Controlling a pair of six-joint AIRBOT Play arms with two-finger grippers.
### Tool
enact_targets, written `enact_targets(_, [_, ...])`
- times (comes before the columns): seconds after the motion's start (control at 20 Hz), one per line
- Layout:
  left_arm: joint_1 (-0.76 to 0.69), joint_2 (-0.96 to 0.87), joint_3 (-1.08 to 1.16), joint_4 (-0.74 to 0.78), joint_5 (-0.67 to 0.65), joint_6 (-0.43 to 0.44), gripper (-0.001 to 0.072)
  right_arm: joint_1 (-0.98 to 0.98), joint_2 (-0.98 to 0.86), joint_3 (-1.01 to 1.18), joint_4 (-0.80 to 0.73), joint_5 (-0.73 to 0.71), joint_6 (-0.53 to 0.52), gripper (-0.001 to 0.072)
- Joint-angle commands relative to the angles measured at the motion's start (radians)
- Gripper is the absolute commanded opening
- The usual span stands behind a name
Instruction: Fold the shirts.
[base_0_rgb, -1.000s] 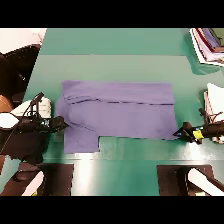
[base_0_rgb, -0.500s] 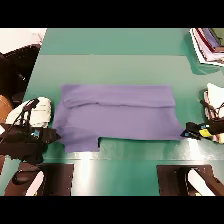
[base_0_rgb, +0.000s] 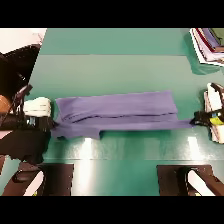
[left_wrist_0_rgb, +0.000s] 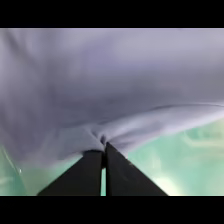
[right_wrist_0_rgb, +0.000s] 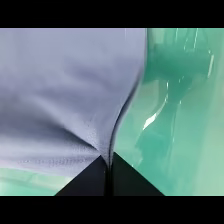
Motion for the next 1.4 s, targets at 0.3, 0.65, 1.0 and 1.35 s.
enact_targets(0.3, [0.000,-0.513,0.212,-0.009,0.400,0.101,0.0029,0.074,-0.547,0.389,0.204,-0.132,0.002,0.0015])
enact_targets(0.65, [0.000,-0.536,0.297,-0.048,0.199,0.101,0.0407,-0.010,-0.639,0.473,0.302,-0.028,-0.068,0.0420])
enact_targets(1.0, [-0.136,-0.536,0.296,-0.068,0.173,0.119,0.0026,-0.130,-0.727,0.473,0.305,0.056,-0.071,0.0558])
enact_targets(1.35, [-0.317,-0.538,0.296,-0.068,0.341,0.036,0.0025,-0.026,-0.857,0.473,0.313,0.034,-0.090,0.0527])
